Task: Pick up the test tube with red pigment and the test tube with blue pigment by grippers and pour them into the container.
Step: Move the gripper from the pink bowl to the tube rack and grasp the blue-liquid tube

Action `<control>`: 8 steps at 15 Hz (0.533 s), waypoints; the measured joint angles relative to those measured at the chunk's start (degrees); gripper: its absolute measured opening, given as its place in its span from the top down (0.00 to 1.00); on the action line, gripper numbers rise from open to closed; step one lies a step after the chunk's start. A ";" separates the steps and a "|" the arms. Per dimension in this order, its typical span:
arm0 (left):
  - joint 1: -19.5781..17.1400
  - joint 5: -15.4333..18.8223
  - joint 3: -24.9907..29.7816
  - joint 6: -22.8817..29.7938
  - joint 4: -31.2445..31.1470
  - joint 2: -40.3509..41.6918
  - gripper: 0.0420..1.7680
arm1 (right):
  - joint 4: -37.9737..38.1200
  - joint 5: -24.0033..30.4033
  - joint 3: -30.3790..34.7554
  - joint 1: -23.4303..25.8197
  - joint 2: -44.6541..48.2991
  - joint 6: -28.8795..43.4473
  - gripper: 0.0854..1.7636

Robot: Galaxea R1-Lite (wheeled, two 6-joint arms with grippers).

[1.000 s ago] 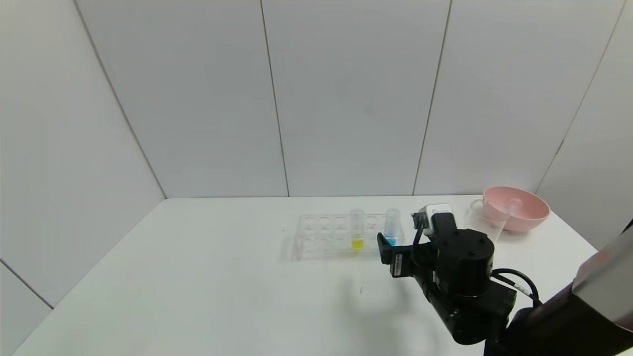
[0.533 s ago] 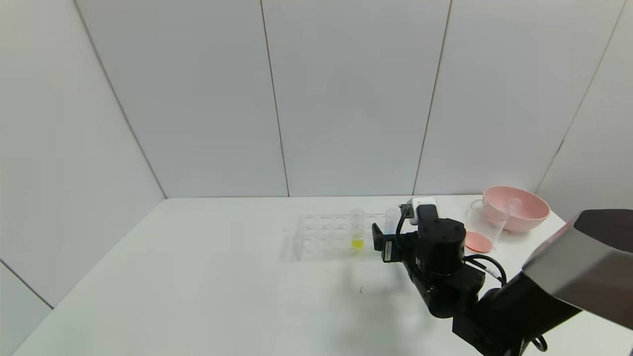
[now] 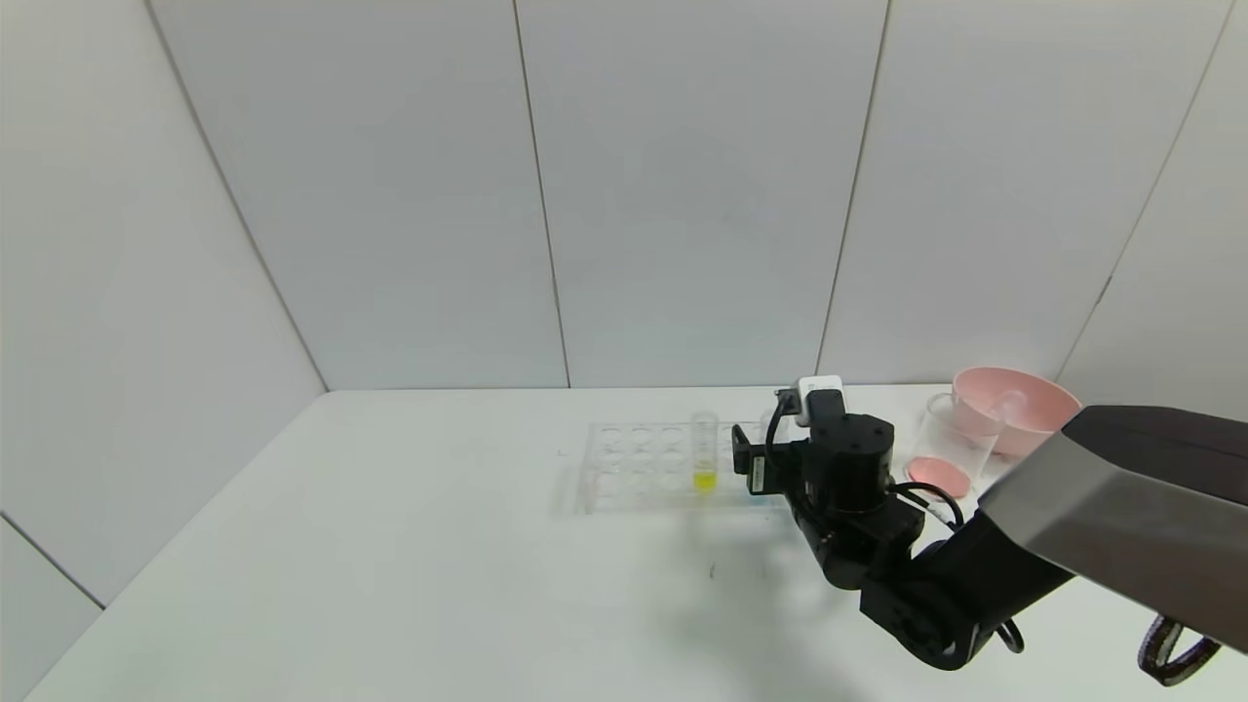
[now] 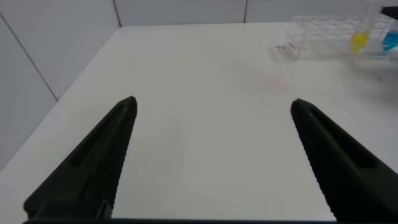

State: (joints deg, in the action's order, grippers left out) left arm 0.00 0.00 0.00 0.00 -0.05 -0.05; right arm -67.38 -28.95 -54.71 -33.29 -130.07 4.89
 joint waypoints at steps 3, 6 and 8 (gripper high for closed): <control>0.00 0.00 0.00 0.00 0.00 0.00 0.00 | 0.02 0.16 -0.57 0.02 -0.16 -0.27 0.04; 0.00 0.00 0.00 0.00 -0.02 0.02 0.00 | -0.12 0.13 -0.66 0.11 -0.09 -0.33 0.04; 0.00 0.00 0.00 0.00 -0.02 0.00 0.00 | -0.23 0.09 -0.66 0.06 -0.07 -0.32 0.14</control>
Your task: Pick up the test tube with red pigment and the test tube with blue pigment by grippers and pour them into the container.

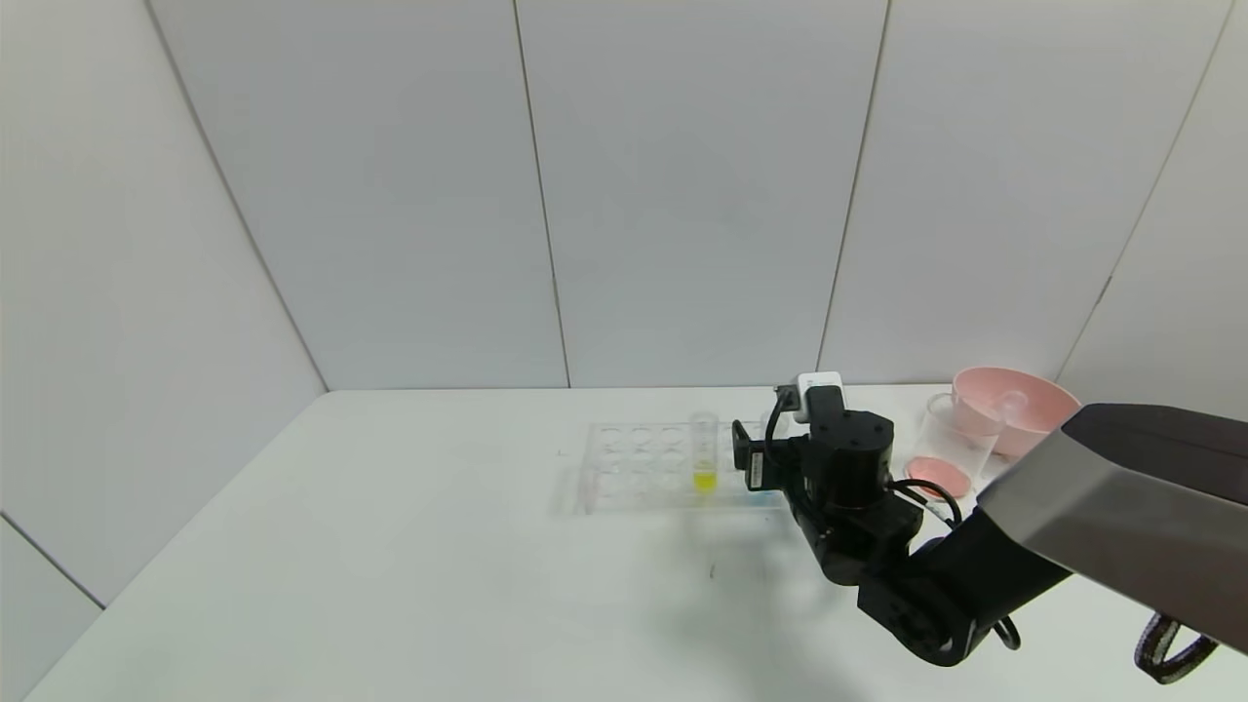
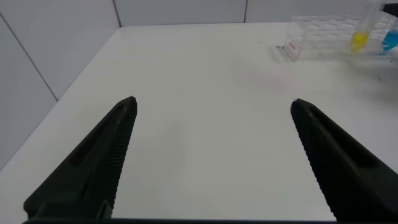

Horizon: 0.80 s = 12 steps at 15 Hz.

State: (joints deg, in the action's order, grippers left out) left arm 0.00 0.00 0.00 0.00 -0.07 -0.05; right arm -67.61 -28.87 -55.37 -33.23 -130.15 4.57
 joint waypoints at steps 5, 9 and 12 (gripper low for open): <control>0.00 0.00 0.00 0.00 0.00 0.00 0.00 | -0.05 0.07 -0.02 -0.06 0.24 0.07 0.54; 0.02 0.00 0.00 0.00 0.00 0.02 0.00 | -0.11 0.11 0.11 0.00 0.32 0.10 0.74; 0.00 0.00 0.00 0.00 0.02 0.00 0.00 | 0.01 0.07 0.24 0.00 0.66 0.05 0.74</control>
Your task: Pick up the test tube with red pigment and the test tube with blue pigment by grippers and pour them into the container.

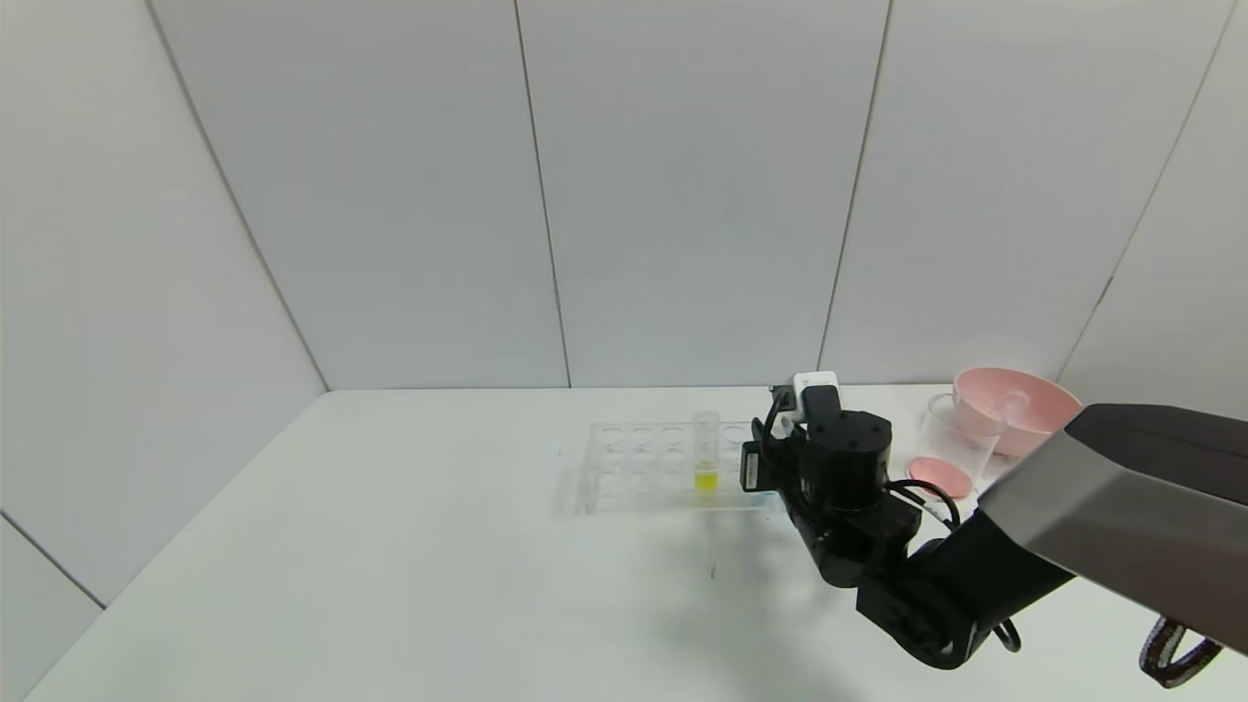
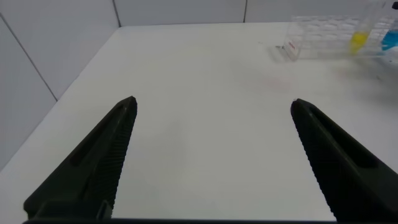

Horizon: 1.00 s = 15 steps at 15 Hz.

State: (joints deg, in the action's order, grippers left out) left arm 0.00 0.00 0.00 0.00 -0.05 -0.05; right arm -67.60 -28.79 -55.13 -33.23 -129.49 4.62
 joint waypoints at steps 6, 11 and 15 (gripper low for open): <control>0.00 0.00 0.00 0.00 -0.02 0.00 0.00 | 0.21 -0.07 0.37 -0.06 4.73 -2.73 0.74; 0.00 0.00 0.00 -0.02 -0.05 0.02 0.00 | 0.24 -0.13 1.38 -1.16 9.79 -4.22 0.74; 0.00 0.00 0.00 0.00 -0.05 0.00 0.00 | 0.22 -0.10 1.68 -1.27 10.78 -4.19 0.74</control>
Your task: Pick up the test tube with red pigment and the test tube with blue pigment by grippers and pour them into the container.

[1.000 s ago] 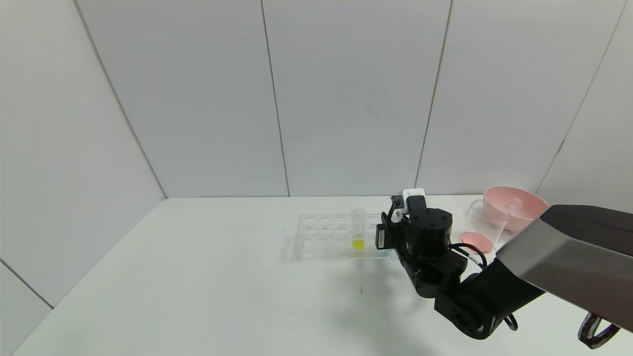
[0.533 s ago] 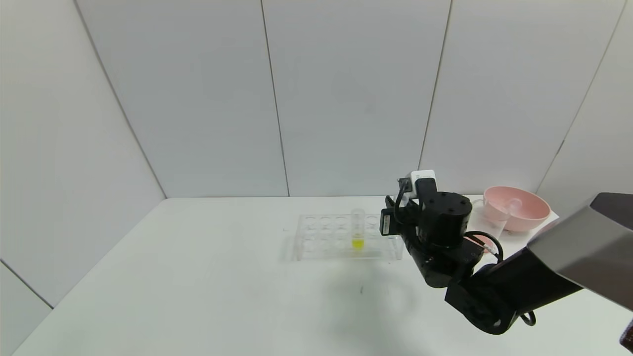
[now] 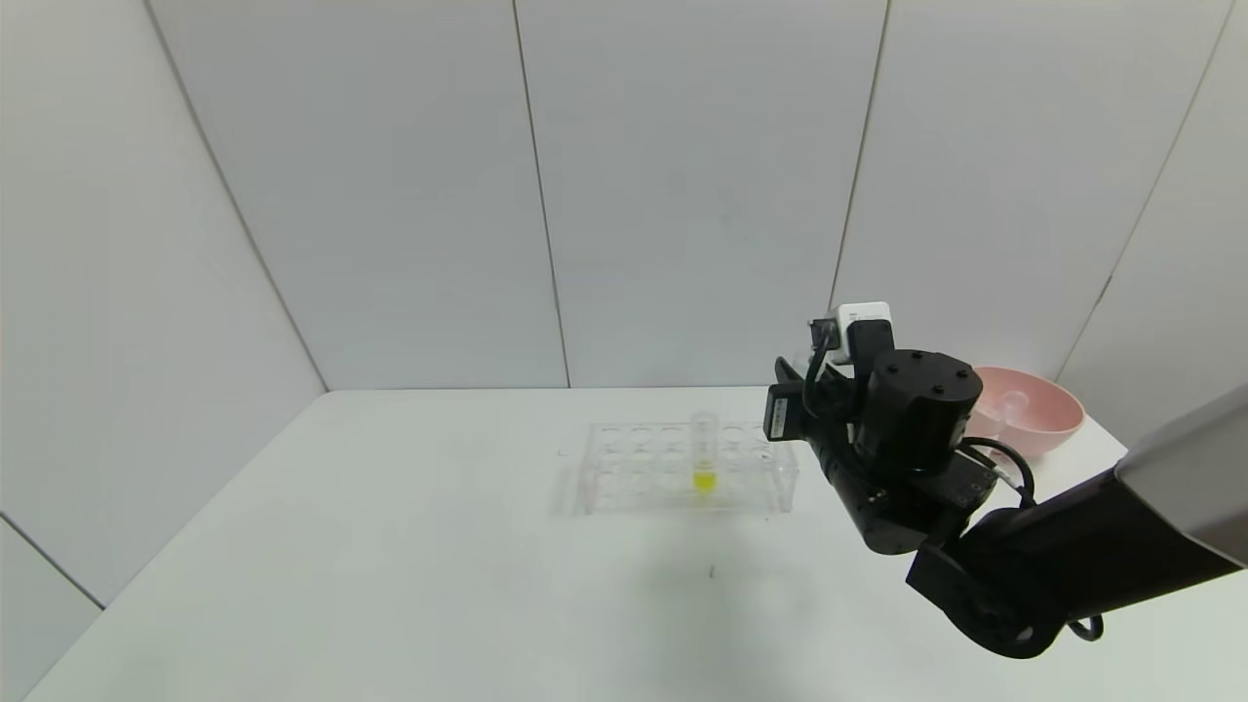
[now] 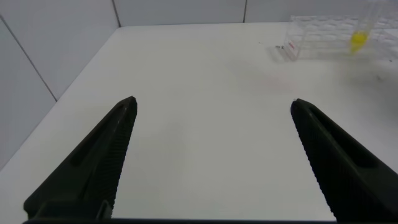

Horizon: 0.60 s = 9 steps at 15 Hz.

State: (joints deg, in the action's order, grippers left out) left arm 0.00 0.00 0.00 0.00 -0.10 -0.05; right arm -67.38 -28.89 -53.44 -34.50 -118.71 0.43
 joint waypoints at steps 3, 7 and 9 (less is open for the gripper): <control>0.00 0.00 0.00 0.00 0.07 0.00 0.00 | -0.12 0.18 0.91 0.24 0.30 -0.10 0.74; 0.00 0.00 0.00 0.00 0.02 0.00 0.00 | 0.45 7.13 6.16 3.08 3.85 -0.65 0.74; 0.00 0.00 0.00 0.00 0.02 0.00 0.00 | 1.33 14.20 10.14 6.91 7.39 -0.67 0.74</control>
State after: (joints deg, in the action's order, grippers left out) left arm 0.00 0.00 0.00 0.00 -0.07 -0.05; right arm -66.05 -14.69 -43.30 -27.59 -111.32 -0.24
